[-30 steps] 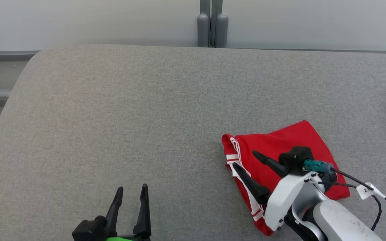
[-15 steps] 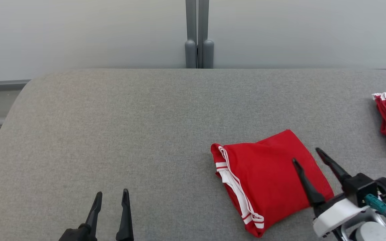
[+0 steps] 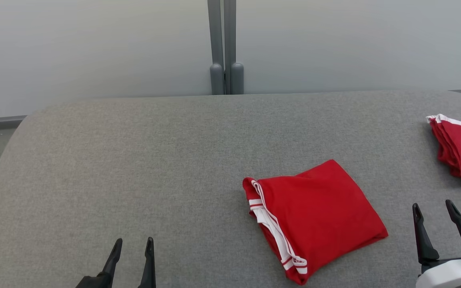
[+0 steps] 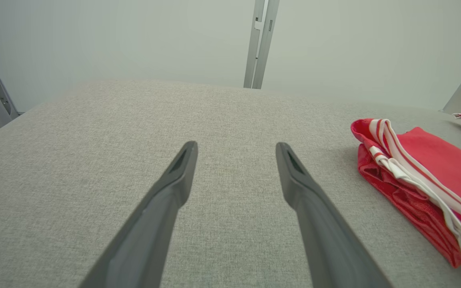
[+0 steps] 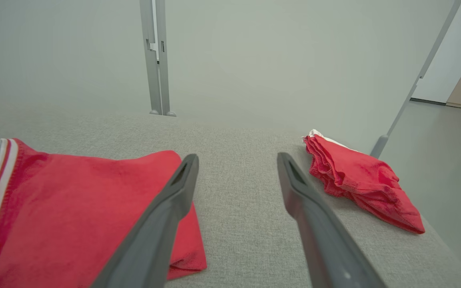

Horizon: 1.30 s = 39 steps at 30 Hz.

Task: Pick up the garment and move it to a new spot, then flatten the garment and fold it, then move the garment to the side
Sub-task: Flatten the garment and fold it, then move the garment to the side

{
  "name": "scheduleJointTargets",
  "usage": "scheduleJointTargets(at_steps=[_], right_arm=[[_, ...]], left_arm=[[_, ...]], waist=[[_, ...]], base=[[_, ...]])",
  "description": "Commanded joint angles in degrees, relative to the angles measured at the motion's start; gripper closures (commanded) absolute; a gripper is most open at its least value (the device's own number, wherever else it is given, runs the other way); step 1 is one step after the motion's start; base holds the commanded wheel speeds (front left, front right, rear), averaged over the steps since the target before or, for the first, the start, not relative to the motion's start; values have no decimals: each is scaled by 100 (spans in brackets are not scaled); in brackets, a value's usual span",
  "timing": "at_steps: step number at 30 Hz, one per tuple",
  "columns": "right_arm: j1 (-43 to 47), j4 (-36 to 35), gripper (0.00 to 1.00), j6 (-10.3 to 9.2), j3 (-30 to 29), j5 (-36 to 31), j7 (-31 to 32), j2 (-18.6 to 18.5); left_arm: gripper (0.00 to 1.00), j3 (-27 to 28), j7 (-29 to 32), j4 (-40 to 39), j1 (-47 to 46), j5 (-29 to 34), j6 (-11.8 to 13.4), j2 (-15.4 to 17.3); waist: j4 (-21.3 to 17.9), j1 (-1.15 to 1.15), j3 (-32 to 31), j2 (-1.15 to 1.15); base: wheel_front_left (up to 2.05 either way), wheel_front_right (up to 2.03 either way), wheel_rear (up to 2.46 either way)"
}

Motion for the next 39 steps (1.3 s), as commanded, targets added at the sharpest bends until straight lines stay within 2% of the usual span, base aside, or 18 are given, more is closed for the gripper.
scheduleJointTargets(at_steps=[1,10,14,16,18,21,25,31,35,36,37,39], right_arm=[[65,25,0,-9,-13,-48,-20,8],[-142,14,0,-9,189,16,-20,-55],[-463,118,0,-9,591,350,-20,-219],[-715,437,0,-10,932,634,51,-414],[-1167,701,0,-10,1270,894,473,-679],[-1787,1095,0,-9,1860,1213,1556,-1083],[-2494,1661,0,-10,2296,1408,2490,-1398],[-2846,2466,0,-9,2590,1773,3042,-1364],[-2928,2779,0,-10,2857,2117,3251,-1406],[-2969,2762,58,-10,2972,2186,3177,-1398],[-3004,2760,100,-10,3001,2254,3097,-1413],[-3139,2808,100,-10,3022,2384,2906,-1457]], left_arm=[[0,13,-14,6,-87,7,-11,15],[0,-4,-14,23,-105,-78,44,15],[0,-1,-15,-9,-128,-110,53,15],[0,-29,-15,4,-128,-114,53,15],[0,-65,-15,23,-149,-138,69,15],[0,-144,-15,0,-253,-236,100,15],[0,-348,-15,16,-394,-356,128,14],[0,-468,-15,51,-603,-412,208,16],[0,-434,-15,50,-629,-405,226,16],[0,-419,-15,47,-632,-405,228,16],[0,-408,-15,40,-636,-406,234,16],[0,-379,-15,13,-637,-399,246,16]], waist=[[-57,0,-14,0],[-81,0,32,0],[-13,0,132,0],[35,0,193,0],[97,0,270,0],[207,0,526,0],[411,0,820,0],[722,0,980,0],[783,0,973,0],[779,0,976,0],[764,0,979,0],[672,0,979,0]], base=[[0,0,0],[0,0,0],[0,0,0],[0,0,0],[0,0,0],[0,0,0],[0,0,0],[0,0,0],[0,0,0],[0,0,0],[0,0,0],[0,0,0]])
